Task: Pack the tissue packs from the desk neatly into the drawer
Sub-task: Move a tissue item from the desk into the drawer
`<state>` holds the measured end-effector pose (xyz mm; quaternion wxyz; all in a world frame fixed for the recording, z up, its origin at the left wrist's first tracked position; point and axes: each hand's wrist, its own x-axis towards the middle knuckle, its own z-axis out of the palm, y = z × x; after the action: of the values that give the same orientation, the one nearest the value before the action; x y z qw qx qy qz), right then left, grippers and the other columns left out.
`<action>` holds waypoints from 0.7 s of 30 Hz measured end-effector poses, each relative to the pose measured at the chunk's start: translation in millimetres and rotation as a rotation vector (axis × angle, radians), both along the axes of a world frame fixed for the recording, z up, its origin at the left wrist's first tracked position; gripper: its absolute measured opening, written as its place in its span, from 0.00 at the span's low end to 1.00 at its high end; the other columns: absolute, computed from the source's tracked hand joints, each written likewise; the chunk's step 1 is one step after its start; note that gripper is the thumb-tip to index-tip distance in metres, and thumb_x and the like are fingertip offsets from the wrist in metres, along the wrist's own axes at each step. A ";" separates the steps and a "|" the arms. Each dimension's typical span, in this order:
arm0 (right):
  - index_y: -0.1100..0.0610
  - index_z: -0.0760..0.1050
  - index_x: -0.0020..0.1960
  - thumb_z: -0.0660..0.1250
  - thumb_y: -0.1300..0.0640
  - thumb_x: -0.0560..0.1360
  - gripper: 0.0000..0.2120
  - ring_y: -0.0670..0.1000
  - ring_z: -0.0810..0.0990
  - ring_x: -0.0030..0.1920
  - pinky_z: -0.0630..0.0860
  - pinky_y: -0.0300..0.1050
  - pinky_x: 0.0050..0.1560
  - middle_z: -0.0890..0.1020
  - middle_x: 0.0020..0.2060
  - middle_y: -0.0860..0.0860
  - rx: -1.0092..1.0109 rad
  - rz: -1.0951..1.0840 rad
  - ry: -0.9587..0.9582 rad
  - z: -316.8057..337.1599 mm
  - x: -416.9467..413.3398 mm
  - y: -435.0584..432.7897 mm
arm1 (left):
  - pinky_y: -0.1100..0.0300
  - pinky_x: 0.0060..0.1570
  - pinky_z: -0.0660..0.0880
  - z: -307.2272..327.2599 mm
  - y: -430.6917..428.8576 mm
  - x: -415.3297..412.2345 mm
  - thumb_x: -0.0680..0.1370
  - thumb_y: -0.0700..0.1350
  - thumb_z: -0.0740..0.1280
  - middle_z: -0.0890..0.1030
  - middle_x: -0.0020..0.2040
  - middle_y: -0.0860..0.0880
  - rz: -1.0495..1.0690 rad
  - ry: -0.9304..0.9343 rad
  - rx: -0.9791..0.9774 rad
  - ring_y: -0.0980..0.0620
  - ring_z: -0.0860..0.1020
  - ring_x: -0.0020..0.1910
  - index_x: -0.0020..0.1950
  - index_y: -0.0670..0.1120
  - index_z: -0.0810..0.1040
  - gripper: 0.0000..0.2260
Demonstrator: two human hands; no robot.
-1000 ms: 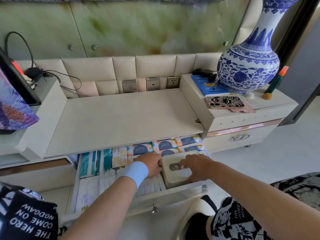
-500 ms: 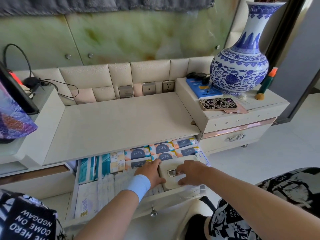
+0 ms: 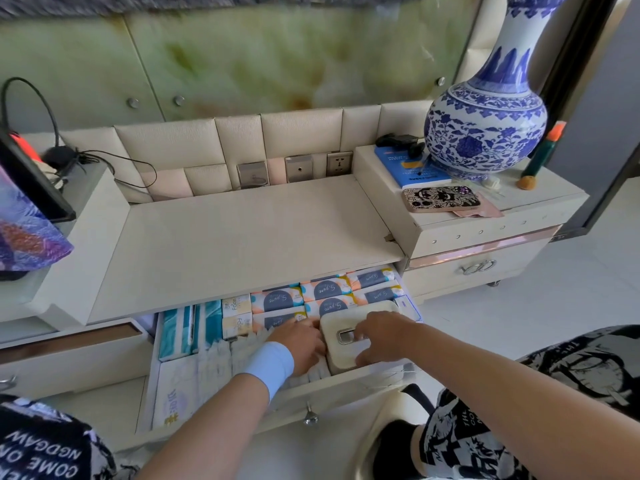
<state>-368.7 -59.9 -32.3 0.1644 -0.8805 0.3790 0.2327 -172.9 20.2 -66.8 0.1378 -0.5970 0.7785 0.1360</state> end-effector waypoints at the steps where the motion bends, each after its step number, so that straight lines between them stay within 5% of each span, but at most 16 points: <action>1: 0.44 0.69 0.73 0.69 0.36 0.73 0.31 0.53 0.71 0.68 0.68 0.49 0.68 0.74 0.68 0.47 0.042 -0.009 -0.026 -1.8 0.9 2.0 | 0.52 0.66 0.67 -1.2 -0.8 1.1 0.78 0.47 0.65 0.71 0.69 0.54 0.002 0.005 0.023 0.46 0.68 0.68 0.64 0.60 0.78 0.16; 6: 0.40 0.63 0.76 0.67 0.37 0.75 0.31 0.55 0.70 0.68 0.64 0.48 0.68 0.71 0.71 0.49 0.046 0.045 0.004 -0.2 4.3 5.8 | 0.49 0.69 0.66 -4.7 -4.9 -6.9 0.78 0.45 0.65 0.62 0.76 0.50 0.054 -0.101 0.090 0.41 0.66 0.70 0.70 0.54 0.73 0.20; 10: 0.39 0.62 0.76 0.66 0.36 0.75 0.31 0.56 0.70 0.67 0.64 0.47 0.66 0.70 0.70 0.50 0.033 0.063 0.053 3.1 9.0 5.9 | 0.51 0.71 0.60 -6.8 -9.3 -15.3 0.82 0.45 0.60 0.66 0.74 0.49 0.022 -0.214 0.016 0.46 0.63 0.72 0.73 0.47 0.70 0.19; 17: 0.36 0.63 0.75 0.66 0.34 0.73 0.32 0.56 0.71 0.66 0.66 0.48 0.65 0.71 0.66 0.49 0.062 -0.008 0.036 -12.1 7.0 3.4 | 0.50 0.69 0.66 -10.2 -15.5 -10.2 0.78 0.44 0.64 0.69 0.71 0.46 0.080 -0.113 0.067 0.41 0.67 0.68 0.71 0.47 0.73 0.20; 21: 0.37 0.63 0.75 0.66 0.35 0.74 0.31 0.57 0.71 0.66 0.64 0.48 0.65 0.70 0.68 0.50 0.048 0.024 0.033 -11.9 8.9 3.1 | 0.53 0.59 0.71 7.8 -22.7 0.6 0.74 0.44 0.66 0.74 0.63 0.46 0.134 -0.016 0.086 0.41 0.72 0.60 0.61 0.50 0.79 0.15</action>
<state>-359.8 -56.8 -44.1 0.1766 -0.8768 0.3653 0.2580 -172.3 -2.5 -59.0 0.1601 -0.6423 0.7292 0.1733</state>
